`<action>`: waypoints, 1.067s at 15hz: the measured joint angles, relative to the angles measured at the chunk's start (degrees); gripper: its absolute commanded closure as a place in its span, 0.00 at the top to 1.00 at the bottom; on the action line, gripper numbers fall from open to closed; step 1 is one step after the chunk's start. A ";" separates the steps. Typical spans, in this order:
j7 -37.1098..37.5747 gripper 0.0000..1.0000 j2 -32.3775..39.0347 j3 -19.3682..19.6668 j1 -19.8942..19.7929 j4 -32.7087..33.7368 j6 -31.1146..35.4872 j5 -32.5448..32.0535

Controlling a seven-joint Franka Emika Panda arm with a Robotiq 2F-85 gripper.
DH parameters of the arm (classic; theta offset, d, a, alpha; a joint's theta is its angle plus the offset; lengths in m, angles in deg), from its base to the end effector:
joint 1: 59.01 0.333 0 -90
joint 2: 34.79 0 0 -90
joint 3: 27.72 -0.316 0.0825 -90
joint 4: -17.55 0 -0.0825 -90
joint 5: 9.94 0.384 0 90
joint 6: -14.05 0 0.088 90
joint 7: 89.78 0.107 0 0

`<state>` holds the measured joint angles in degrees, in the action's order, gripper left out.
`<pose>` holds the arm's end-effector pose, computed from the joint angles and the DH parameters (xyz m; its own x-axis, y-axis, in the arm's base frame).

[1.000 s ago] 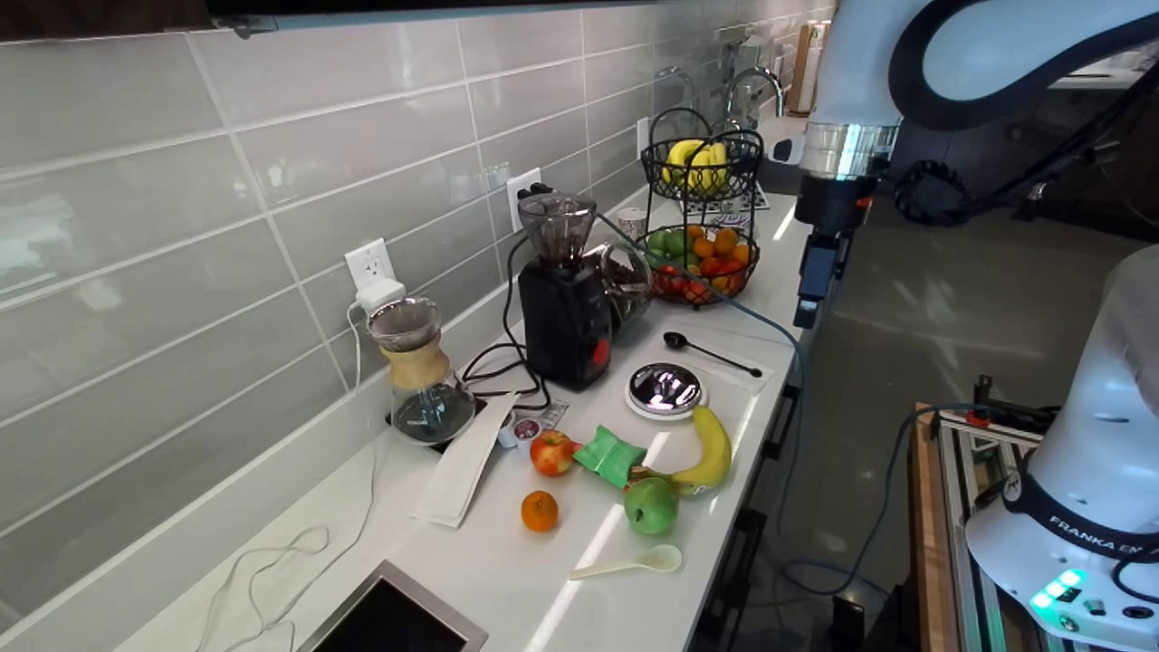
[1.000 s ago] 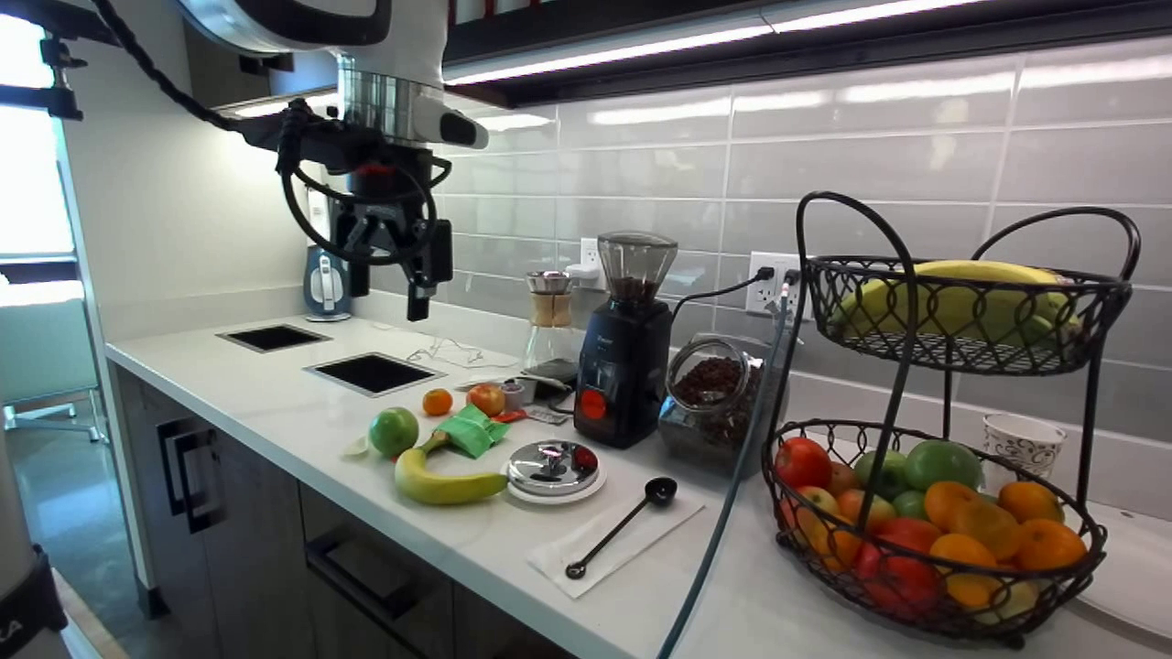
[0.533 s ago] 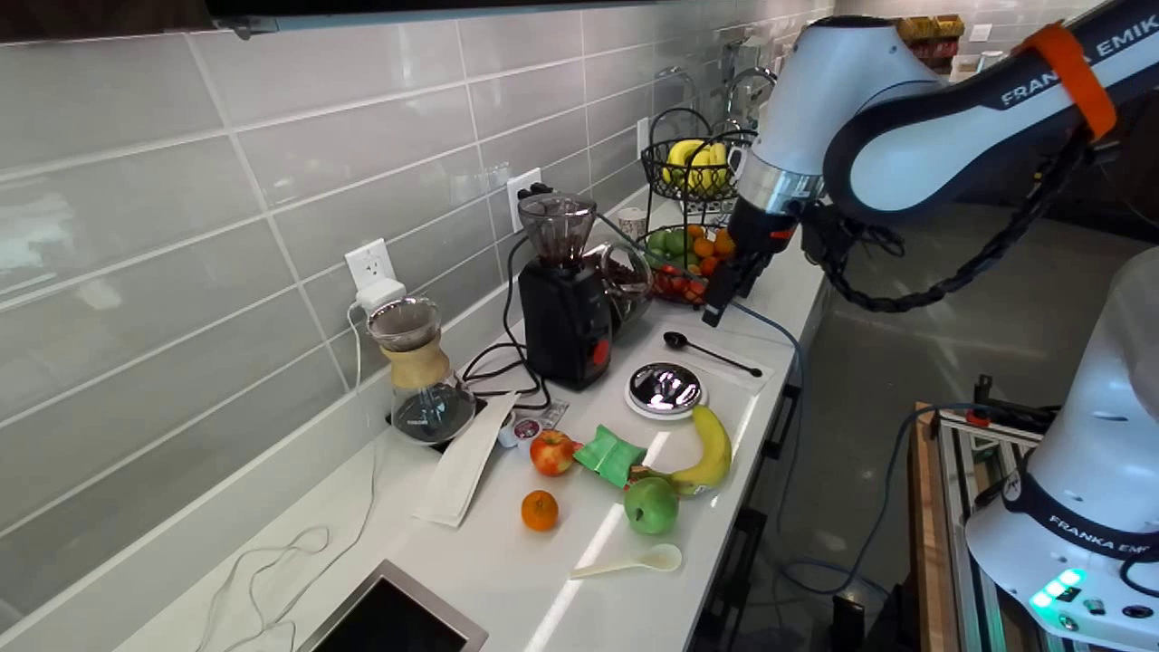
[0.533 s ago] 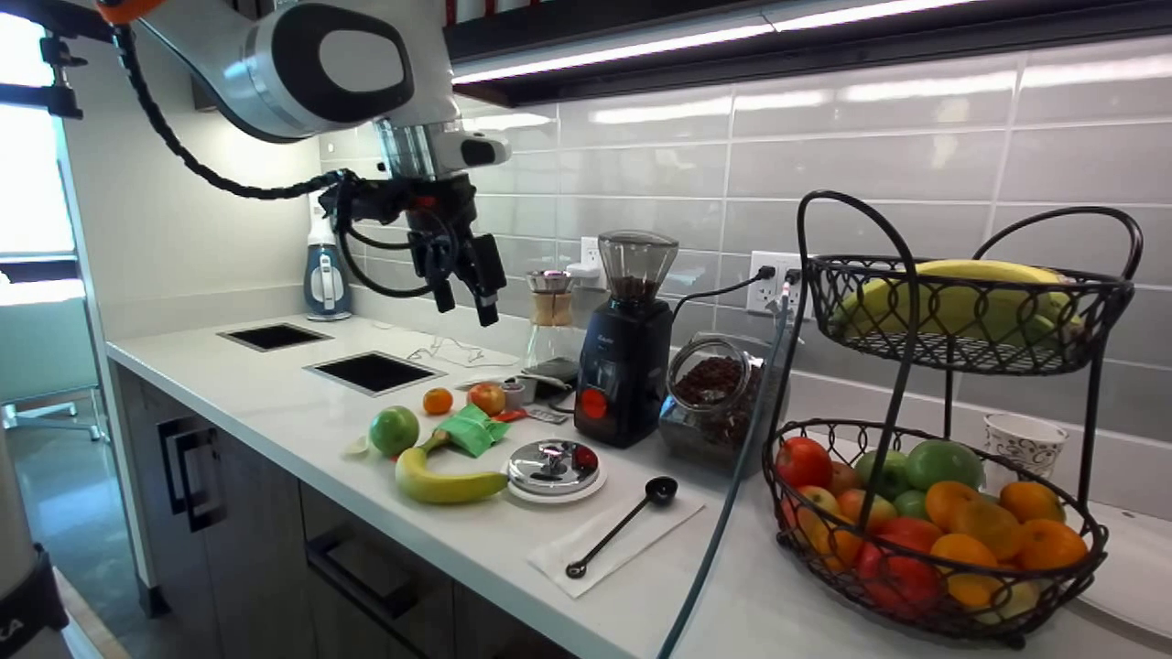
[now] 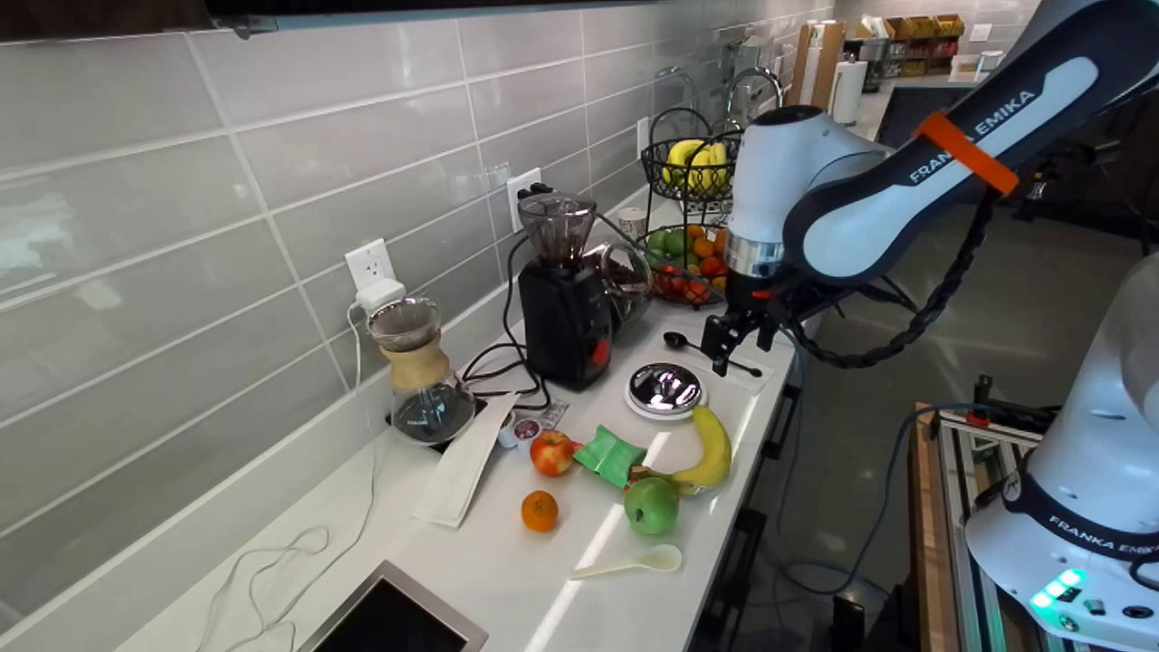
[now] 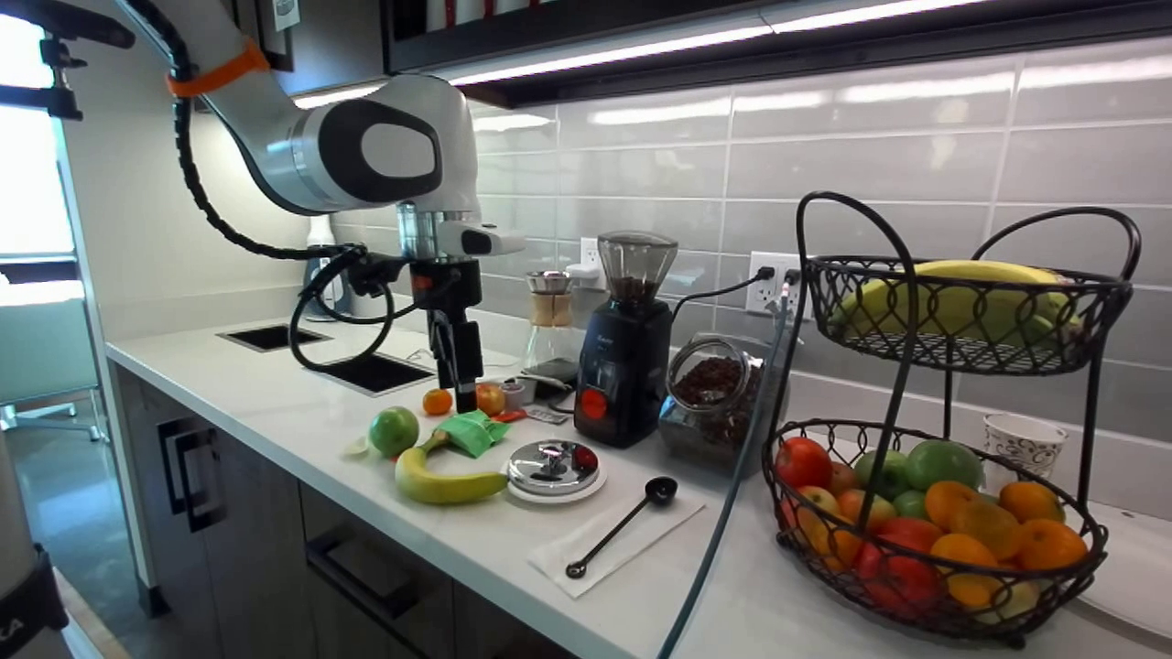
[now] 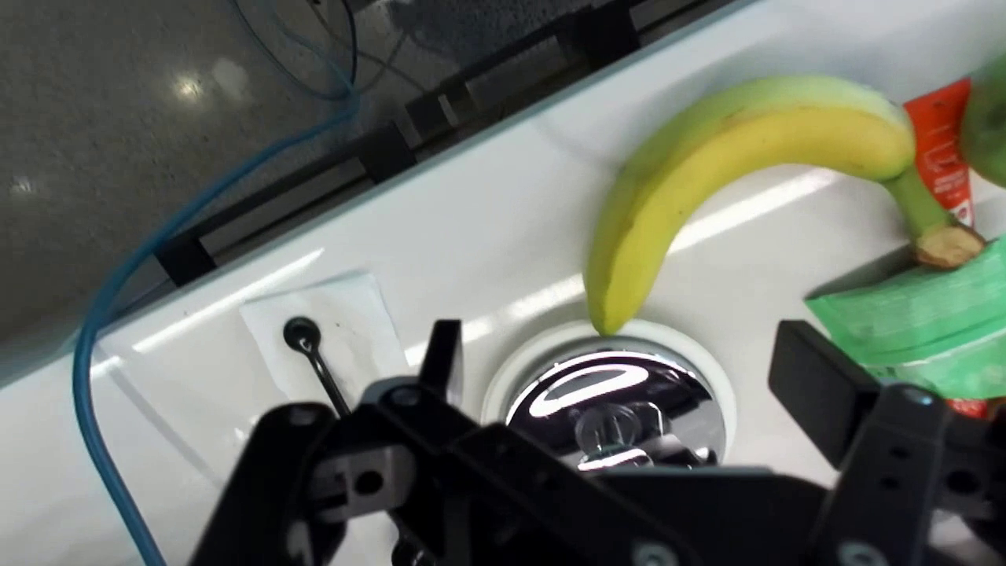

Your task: Put the banana, on the counter, next to the other bananas

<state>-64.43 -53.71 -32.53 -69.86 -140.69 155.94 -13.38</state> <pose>0.3788 -0.0420 0.3179 0.8738 -0.4818 0.0659 -0.4849 -0.8736 0.0420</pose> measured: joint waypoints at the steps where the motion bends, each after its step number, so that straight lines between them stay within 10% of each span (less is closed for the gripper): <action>1: 0.61 1.00 1.56 0.04 0.03 -0.03 0.00 0.21; 8: -6.79 1.00 11.60 2.98 5.28 0.20 0.72 10.88; 16: -3.19 1.00 14.00 2.31 6.60 0.34 1.59 5.51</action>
<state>-67.62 -39.70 -30.22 -63.25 -140.36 157.53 -7.87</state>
